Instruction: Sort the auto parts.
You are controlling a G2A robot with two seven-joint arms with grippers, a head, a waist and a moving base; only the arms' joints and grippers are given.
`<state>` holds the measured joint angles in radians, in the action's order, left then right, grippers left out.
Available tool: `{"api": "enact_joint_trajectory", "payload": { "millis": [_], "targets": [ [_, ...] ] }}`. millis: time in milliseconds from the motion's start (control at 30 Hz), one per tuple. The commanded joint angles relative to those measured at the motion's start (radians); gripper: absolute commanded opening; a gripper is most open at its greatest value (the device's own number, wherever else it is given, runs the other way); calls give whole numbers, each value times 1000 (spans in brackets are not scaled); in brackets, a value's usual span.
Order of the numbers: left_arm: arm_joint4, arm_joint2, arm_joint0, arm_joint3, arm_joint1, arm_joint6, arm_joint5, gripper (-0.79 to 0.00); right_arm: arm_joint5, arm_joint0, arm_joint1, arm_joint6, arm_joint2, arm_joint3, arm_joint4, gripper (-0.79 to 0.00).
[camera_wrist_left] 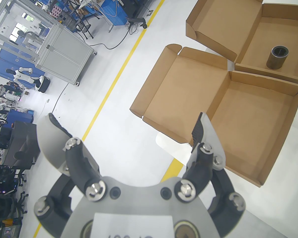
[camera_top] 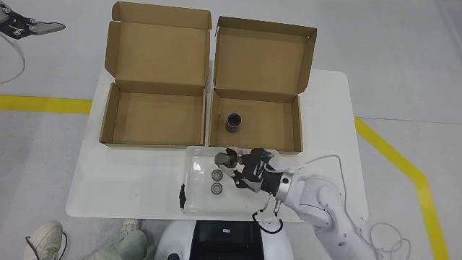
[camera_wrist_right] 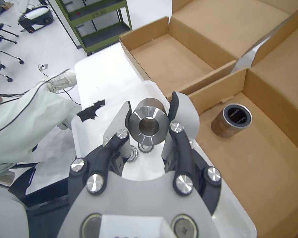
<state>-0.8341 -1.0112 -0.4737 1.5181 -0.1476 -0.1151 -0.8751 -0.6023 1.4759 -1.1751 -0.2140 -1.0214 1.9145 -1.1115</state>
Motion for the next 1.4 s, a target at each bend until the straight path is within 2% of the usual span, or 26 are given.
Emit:
{"api": "enact_joint_trajectory", "payload": {
  "millis": [0,333,867,1133,1367],
  "targets": [
    [0,0,0,0,0,0,0,0,-33,-7,-1,51,3,-1,23,-785],
    [0,0,0,0,0,0,0,0,-81,-52,-6,208,-5,4,69,-785],
    [0,0,0,0,0,0,0,0,-38,-154,-16,197,-17,147,106,-785],
    [0,0,0,0,0,0,0,0,-69,-221,-25,245,-10,146,178,-785],
    [0,0,0,0,0,0,0,0,-34,-286,-39,252,14,156,185,-785]
  ]
}}
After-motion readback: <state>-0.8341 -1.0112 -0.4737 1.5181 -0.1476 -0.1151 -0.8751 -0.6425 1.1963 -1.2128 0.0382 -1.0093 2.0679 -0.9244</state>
